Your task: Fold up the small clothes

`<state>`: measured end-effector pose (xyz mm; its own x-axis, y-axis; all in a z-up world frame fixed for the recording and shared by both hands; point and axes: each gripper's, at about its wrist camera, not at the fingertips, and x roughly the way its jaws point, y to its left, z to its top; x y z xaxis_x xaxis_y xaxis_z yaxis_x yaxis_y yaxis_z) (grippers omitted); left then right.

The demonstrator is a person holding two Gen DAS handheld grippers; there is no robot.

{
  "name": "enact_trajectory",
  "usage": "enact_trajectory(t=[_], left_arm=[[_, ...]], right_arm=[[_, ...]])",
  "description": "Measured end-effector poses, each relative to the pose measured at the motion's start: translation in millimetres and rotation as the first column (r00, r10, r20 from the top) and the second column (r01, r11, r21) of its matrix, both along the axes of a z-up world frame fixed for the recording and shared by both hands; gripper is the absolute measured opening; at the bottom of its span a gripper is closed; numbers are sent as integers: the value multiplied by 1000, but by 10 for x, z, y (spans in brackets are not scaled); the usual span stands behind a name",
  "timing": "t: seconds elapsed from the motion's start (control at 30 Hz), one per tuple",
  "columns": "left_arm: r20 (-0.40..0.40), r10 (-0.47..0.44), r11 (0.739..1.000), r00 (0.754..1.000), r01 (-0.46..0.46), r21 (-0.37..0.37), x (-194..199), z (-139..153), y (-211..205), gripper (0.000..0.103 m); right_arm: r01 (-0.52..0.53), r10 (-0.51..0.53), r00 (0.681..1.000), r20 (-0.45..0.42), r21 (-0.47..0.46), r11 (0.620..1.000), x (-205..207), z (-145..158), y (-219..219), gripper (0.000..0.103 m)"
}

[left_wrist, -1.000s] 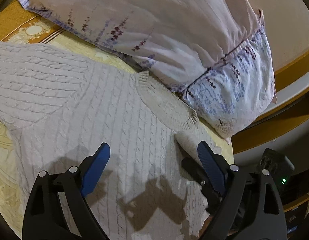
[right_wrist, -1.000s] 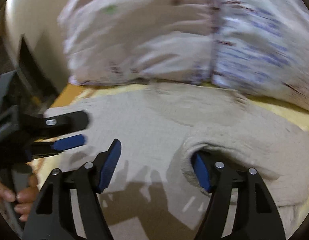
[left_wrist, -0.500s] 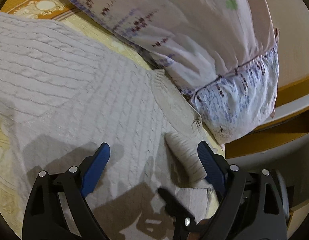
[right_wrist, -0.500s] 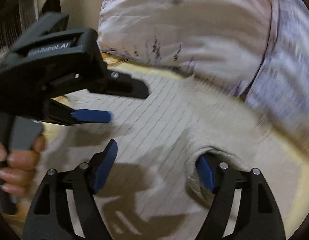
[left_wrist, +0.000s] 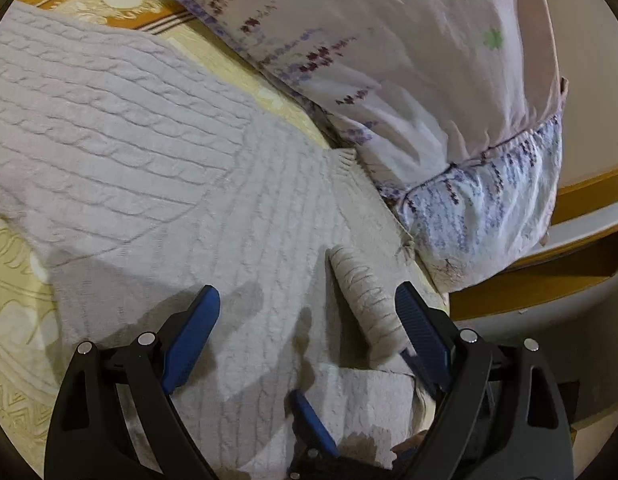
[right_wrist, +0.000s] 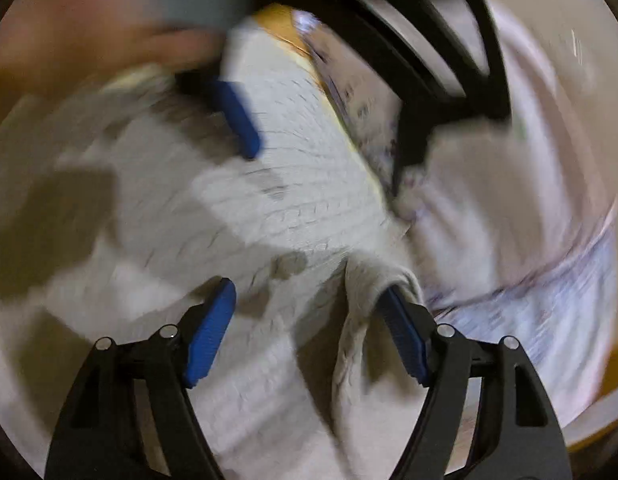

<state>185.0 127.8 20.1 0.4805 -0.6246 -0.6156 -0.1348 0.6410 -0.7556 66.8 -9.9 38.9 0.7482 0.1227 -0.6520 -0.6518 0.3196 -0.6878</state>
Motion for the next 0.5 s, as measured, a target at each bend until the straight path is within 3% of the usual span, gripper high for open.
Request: enact_trajectory(t=[0.03,0.1,0.13,0.17,0.2,0.23,0.27,0.3,0.33,0.4,0.43,0.5], left_arm=[[11,-13,1000,1000,13,-5,4,21,-22,90],[50,-56,998,997,56,11,-5,102,-91,90],[78,-91,996,993,89,32,-23,159,-148,90],[97,-114,992,989,110,55,-46,202,-185,90],[129,-154,985,979,142,103,-90,276,-273,90],[153,-184,976,971,163,141,-124,328,-343,91],[184,-234,959,955,195,205,-191,399,-469,91],[197,-261,946,945,211,245,-228,431,-544,91],[209,-300,926,931,231,300,-276,463,-662,91],[217,-362,882,906,258,395,-360,467,-878,91],[215,-389,861,896,271,430,-382,461,-973,91],[202,-442,807,874,289,515,-424,443,-1169,91]], right_arm=[[59,-53,994,-92,64,996,28,63,-126,73],[244,-180,940,-290,202,949,196,181,-439,73],[400,-256,868,-426,295,868,325,250,-757,72],[535,-295,787,-543,362,763,426,284,-1076,69],[701,-304,661,-686,420,576,530,295,-1549,67],[791,-302,578,-758,430,434,571,270,-1867,64],[882,-291,465,-836,410,231,587,198,-2309,57],[910,-279,415,-866,392,137,590,151,-2505,54],[937,-255,332,-908,348,-22,562,45,-2846,50],[937,-212,247,-946,288,-195,488,-80,-3200,46],[928,-180,229,-957,270,-257,489,-142,-3325,38],[909,-141,213,-967,249,-334,458,-190,-3441,34]])
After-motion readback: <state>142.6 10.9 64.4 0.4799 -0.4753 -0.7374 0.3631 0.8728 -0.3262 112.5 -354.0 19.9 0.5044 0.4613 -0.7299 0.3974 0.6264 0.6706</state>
